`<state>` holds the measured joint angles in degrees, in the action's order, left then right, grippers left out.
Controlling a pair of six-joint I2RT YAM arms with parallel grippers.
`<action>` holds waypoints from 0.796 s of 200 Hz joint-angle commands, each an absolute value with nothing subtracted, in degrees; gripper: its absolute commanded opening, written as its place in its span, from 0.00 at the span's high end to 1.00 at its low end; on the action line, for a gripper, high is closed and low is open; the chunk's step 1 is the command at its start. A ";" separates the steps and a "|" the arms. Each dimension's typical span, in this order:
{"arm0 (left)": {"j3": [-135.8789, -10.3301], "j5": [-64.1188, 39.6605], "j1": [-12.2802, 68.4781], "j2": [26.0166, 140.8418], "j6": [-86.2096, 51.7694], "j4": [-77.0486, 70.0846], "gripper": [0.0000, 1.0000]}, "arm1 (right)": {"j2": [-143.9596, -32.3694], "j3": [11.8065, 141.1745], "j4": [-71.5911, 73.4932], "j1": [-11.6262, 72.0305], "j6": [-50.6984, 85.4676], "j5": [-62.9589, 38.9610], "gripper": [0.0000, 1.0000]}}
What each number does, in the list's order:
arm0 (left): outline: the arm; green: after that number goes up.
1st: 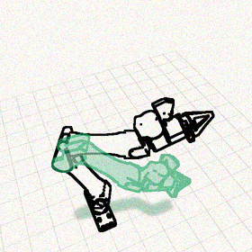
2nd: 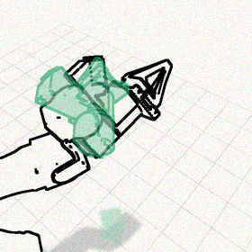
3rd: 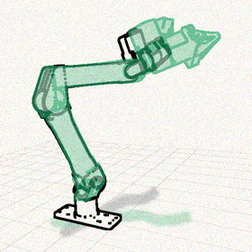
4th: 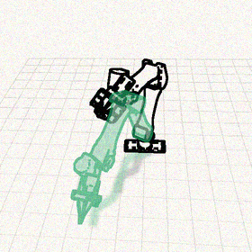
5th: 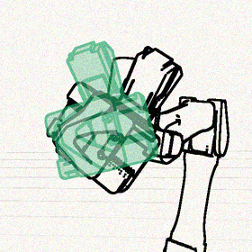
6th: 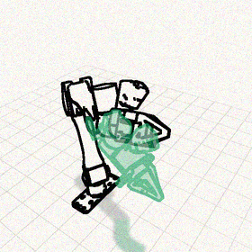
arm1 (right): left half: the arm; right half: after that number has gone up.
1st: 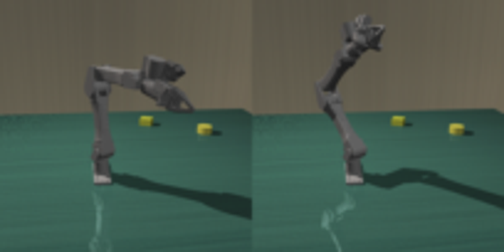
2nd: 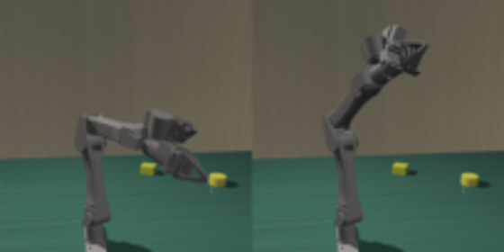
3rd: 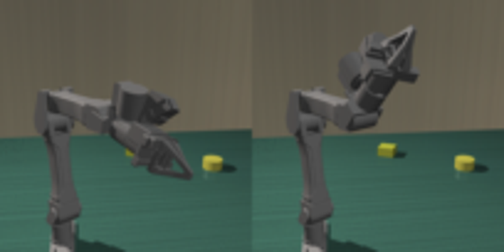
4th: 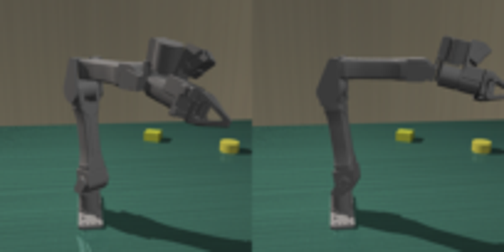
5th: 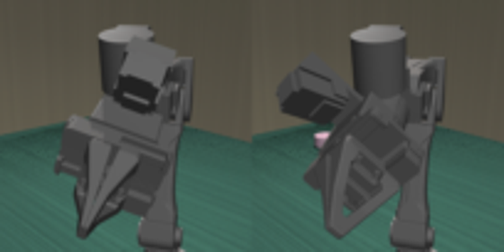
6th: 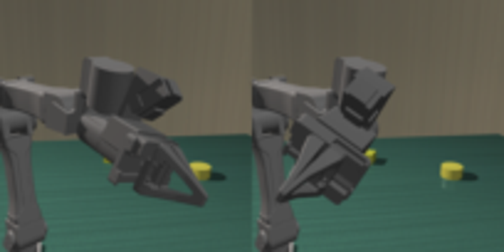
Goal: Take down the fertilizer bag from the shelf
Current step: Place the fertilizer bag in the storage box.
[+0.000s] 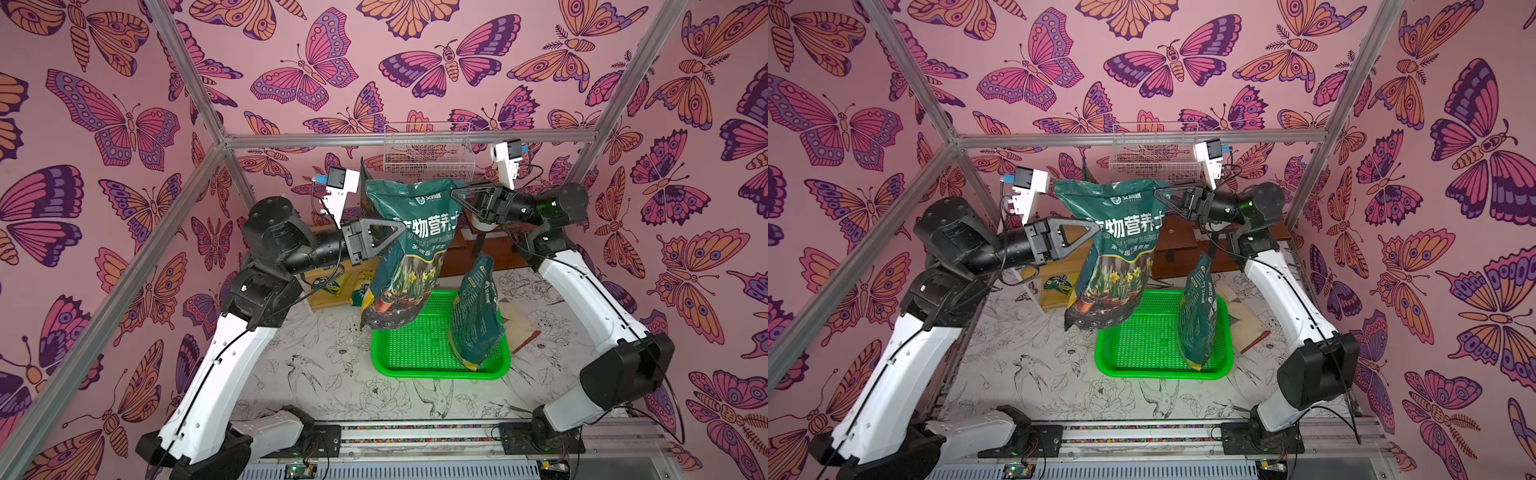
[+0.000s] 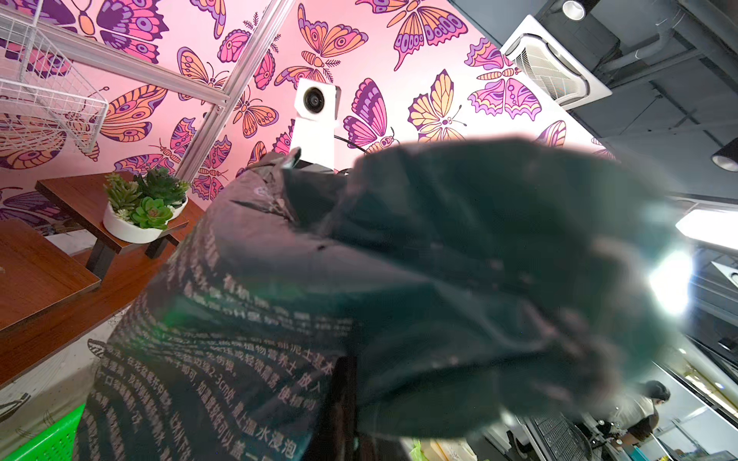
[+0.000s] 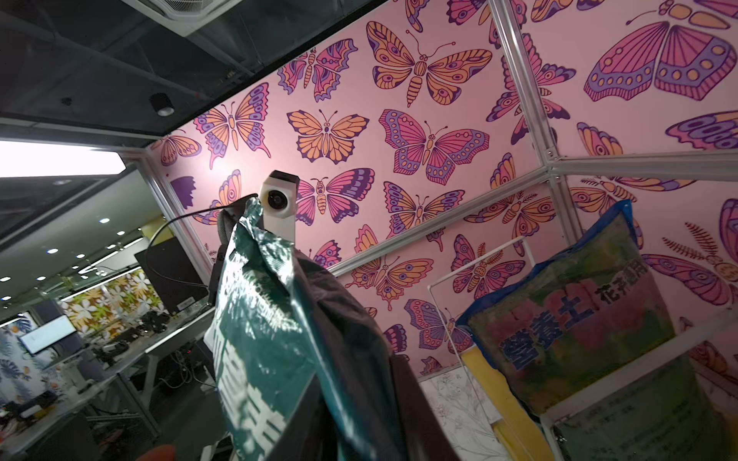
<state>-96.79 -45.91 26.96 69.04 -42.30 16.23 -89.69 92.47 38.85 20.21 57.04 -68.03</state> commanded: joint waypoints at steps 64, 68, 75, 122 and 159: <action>-88.54 -28.61 25.75 67.38 -35.07 7.64 1.00 | -76.42 87.61 12.40 22.91 34.68 -66.38 1.00; -87.61 -27.31 25.75 67.54 -34.87 7.73 1.00 | -75.27 87.08 9.83 23.08 32.69 -65.16 1.00; -86.14 -25.89 25.75 67.83 -34.52 7.72 1.00 | -73.21 86.23 5.36 23.47 29.20 -62.90 1.00; -82.97 -24.27 27.42 72.29 -33.70 7.82 1.00 | -62.31 78.69 -6.23 29.84 21.97 -48.25 1.00; -82.82 -23.60 30.88 76.16 -32.63 7.80 1.00 | -58.08 73.56 -8.99 38.26 20.20 -38.32 1.00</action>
